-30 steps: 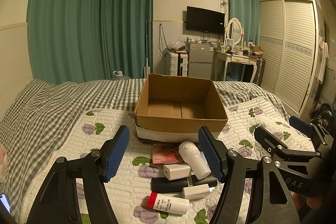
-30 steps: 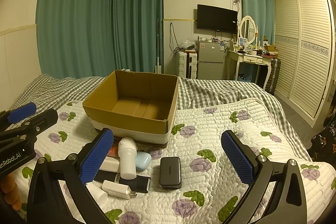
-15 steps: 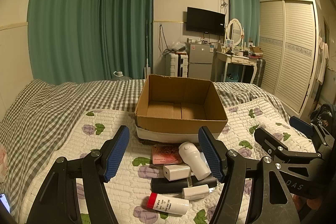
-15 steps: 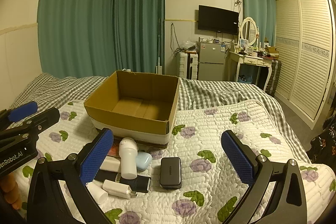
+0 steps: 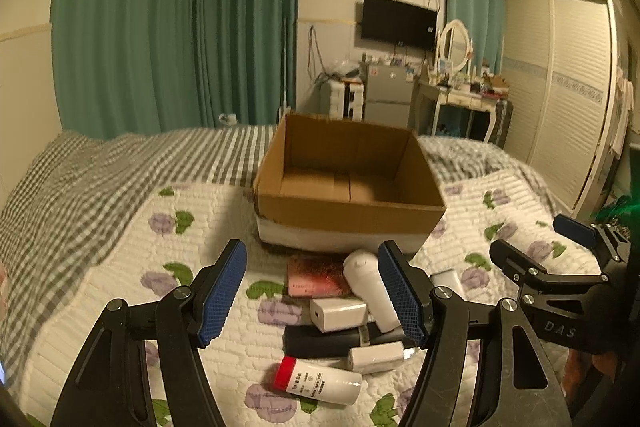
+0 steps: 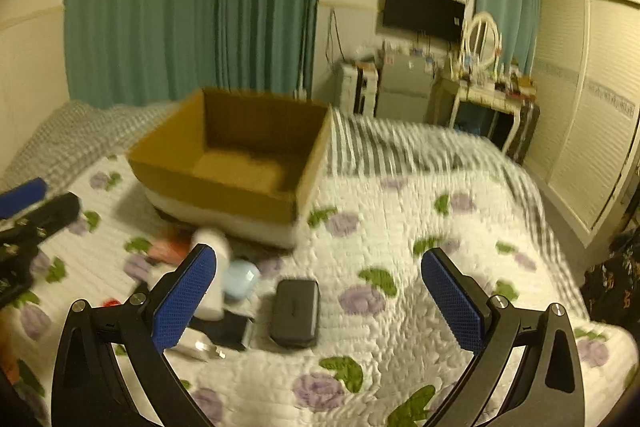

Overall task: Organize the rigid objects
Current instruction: 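Grasp the white hair dryer with left tool while right grasps grey power bank, then lower both held items into the box and open both tools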

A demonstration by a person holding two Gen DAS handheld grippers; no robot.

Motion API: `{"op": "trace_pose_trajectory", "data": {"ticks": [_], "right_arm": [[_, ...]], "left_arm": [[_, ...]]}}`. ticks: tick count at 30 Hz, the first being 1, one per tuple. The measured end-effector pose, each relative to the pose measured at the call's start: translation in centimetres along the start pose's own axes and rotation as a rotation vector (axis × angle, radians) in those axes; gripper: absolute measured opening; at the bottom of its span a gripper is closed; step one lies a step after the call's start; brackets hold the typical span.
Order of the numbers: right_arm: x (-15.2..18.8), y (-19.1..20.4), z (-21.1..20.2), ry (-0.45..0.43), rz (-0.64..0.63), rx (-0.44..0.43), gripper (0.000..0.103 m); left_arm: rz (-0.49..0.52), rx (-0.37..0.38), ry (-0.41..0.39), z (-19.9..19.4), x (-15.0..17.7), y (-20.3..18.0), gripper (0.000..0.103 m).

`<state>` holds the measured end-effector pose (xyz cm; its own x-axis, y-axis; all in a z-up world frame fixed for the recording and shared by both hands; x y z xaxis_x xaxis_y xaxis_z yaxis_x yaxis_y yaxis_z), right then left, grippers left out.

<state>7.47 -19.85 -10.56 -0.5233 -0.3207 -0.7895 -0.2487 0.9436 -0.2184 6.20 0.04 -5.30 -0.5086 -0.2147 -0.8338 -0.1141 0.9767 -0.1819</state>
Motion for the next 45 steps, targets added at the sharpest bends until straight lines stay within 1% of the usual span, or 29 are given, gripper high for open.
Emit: {"op": "trace_pose_trajectory", "data": {"ticks": [2, 6, 8, 11, 13, 14, 15, 16, 18, 20, 23, 26, 29, 31, 33, 35, 36, 40, 43, 45], "right_arm": [[1.2, 0.2, 1.5, 0.045, -0.010, -0.009, 0.102], [3.5, 1.1, 5.4, 0.169, -0.035, -0.066, 0.092], [4.2, 1.5, 6.9, 0.208, -0.027, -0.094, 0.090], [4.8, 2.3, 8.6, 0.244, -0.040, -0.125, 0.085], [5.3, 2.7, 10.0, 0.286, -0.045, -0.137, 0.073], [5.6, 2.7, 10.7, 0.309, -0.033, -0.147, 0.068], [5.7, 2.6, 11.3, 0.323, -0.018, -0.160, 0.057], [5.8, 2.7, 11.8, 0.340, -0.006, -0.186, 0.048], [5.6, 2.6, 12.0, 0.347, -0.013, -0.196, 0.046], [5.0, 2.1, 11.5, 0.327, -0.009, -0.206, 0.042], [3.8, 0.8, 10.3, 0.282, 0.004, -0.205, 0.041], [2.3, -0.6, 9.4, 0.238, -0.028, -0.157, 0.041], [1.9, -1.2, 9.5, 0.226, -0.022, -0.155, 0.041], [2.3, -1.4, 9.5, 0.231, -0.005, -0.171, 0.041], [2.5, -1.5, 9.4, 0.236, 0.003, -0.181, 0.041], [2.5, -1.6, 9.4, 0.236, 0.002, -0.190, 0.041], [2.4, -1.6, 9.4, 0.235, 0.002, -0.195, 0.041], [2.5, -1.5, 9.2, 0.225, -0.002, -0.204, 0.041], [2.4, -1.7, 8.5, 0.212, 0.006, -0.206, 0.041], [2.1, -1.9, 7.4, 0.196, 0.013, -0.208, 0.041]], "left_arm": [[-0.004, -0.014, 0.035, 1.2, 0.7, 0.1, 0.071], [0.000, -0.050, 0.112, 3.6, 2.4, 0.0, 0.071], [-0.003, -0.066, 0.148, 4.6, 3.2, 0.0, 0.071], [-0.002, -0.081, 0.182, 5.5, 4.0, 0.0, 0.071], [0.005, -0.088, 0.198, 6.0, 4.5, -0.1, 0.071], [0.010, -0.090, 0.209, 6.2, 4.8, -0.3, 0.071], [0.013, -0.089, 0.220, 6.4, 4.9, -0.5, 0.071], [0.016, -0.090, 0.230, 6.7, 5.0, -0.6, 0.071], [0.016, -0.086, 0.253, 7.1, 5.2, -1.1, 0.071], [0.011, -0.072, 0.282, 7.6, 5.5, -1.8, 0.071], [0.017, -0.077, 0.287, 8.3, 5.3, -2.7, 0.069], [0.029, -0.069, 0.301, 9.8, 5.1, -4.2, 0.068], [0.032, -0.065, 0.320, 11.6, 5.0, -5.4, 0.068], [0.048, -0.081, 0.327, 13.2, 5.1, -5.9, 0.068], [0.033, -0.104, 0.343, 14.6, 5.3, -5.8, 0.068], [-0.001, -0.116, 0.365, 15.8, 5.4, -5.3, 0.048], [-0.008, -0.113, 0.368, 16.0, 5.5, -5.2, 0.048], [0.033, -0.108, 0.354, 15.4, 5.6, -5.4, 0.047], [0.010, -0.082, 0.349, 14.1, 5.4, -5.4, 0.047], [0.010, -0.063, 0.325, 12.7, 4.7, -5.6, 0.047]]}}
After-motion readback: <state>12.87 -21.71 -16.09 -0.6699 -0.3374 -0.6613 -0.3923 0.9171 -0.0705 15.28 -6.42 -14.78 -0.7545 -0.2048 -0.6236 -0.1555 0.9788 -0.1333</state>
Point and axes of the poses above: each gripper's, at about its wrist camera, not at the fingertips, and z roughly the way its jaws point, y to its left, x to its underside, the point moved 5 cm from there along z, roughly the way its jaws point, and after that the axes turned 11 degrees about -z, right-handed, at the moved point
